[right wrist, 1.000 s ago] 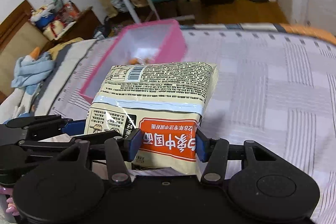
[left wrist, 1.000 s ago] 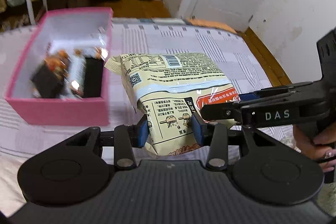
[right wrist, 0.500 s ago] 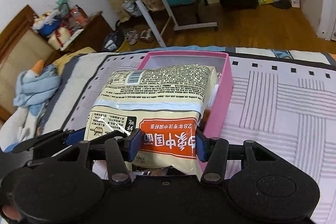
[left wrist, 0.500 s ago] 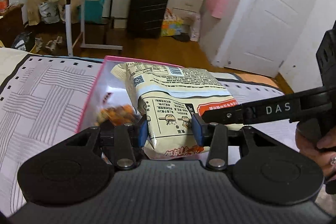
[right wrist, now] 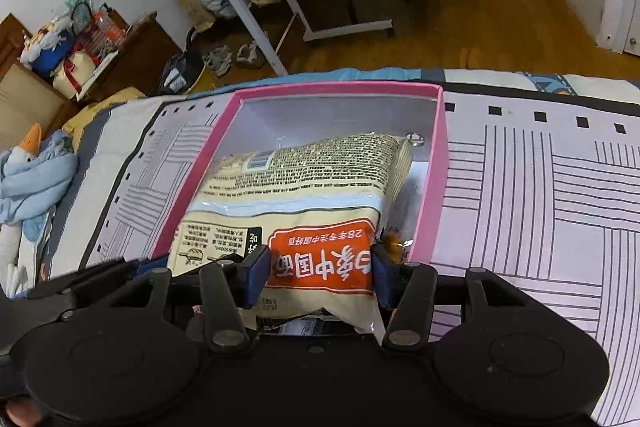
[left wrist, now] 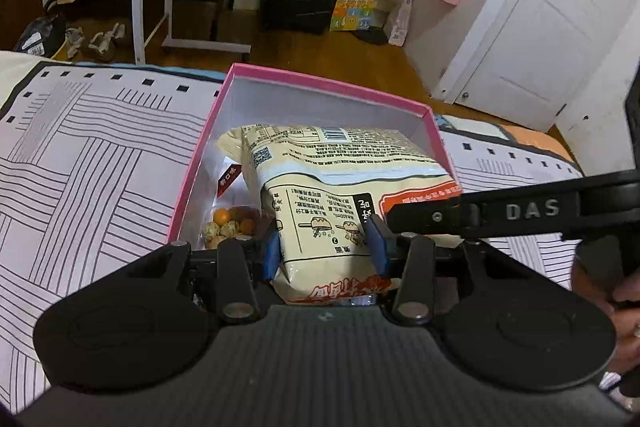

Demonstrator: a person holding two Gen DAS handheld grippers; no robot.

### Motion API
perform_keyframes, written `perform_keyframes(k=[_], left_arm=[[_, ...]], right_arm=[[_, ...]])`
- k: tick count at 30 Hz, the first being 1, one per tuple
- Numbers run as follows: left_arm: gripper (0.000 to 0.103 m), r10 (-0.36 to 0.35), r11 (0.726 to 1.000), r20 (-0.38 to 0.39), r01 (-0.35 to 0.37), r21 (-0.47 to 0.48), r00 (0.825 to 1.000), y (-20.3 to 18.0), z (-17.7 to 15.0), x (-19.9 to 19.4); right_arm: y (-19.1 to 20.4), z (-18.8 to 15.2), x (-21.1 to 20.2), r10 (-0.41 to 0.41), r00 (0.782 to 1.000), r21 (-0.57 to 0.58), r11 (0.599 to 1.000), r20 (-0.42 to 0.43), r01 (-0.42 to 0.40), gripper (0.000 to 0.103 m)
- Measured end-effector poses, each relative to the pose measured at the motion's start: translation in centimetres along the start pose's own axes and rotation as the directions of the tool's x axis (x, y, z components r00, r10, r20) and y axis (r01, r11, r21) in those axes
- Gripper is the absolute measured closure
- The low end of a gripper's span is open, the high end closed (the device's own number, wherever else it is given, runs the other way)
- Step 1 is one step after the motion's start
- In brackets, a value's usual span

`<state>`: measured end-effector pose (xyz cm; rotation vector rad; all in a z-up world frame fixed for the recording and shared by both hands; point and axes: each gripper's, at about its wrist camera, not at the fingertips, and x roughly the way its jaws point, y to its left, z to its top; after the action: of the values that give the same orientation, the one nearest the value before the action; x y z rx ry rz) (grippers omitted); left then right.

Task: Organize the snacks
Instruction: 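Open the right gripper to drop the noodle bag into the box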

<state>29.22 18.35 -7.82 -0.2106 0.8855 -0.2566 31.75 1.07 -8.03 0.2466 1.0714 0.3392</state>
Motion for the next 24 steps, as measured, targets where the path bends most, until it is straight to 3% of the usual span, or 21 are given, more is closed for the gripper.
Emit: perform_keyframes(k=[1,7,11,16,24], left_arm=[[0.059,0.003,1.000,0.001,-0.003,-0.013,1.000,0.0,-0.1,0.1],[0.050,0.141,0.990,0.062,-0.140,-0.011,0.988,-0.7,-1.5,-2.4],[0.050,0.095,0.994,0.070,-0.091,-0.051,0.993,-1.0,-2.5,-4.8],[0.050,0.107,0.994,0.110,-0.109,0.012,0.988,-3.7,-4.1,-8.1],[0.050,0.087,0.990,0.100,-0.097,0.104,0.991,-7.9,-5.6,-12.2]], right_arm=[[-0.1,-0.2,-0.5,0.012,1.000,-0.002,1.000,0.014,-0.012,0.037],[0.4,-2.5,-4.7,0.050,0.997,-0.113,0.993,0.056,-0.043,0.035],[0.4,-4.6,-7.6,0.060,0.993,-0.177,0.983,0.100,-0.041,0.035],[0.3,-7.3,-10.9,0.042,0.985,-0.238,0.971,0.169,0.000,0.035],[0.8,-9.9,-16.6,0.001,0.958,-0.271,0.959,0.286,0.079,0.035]])
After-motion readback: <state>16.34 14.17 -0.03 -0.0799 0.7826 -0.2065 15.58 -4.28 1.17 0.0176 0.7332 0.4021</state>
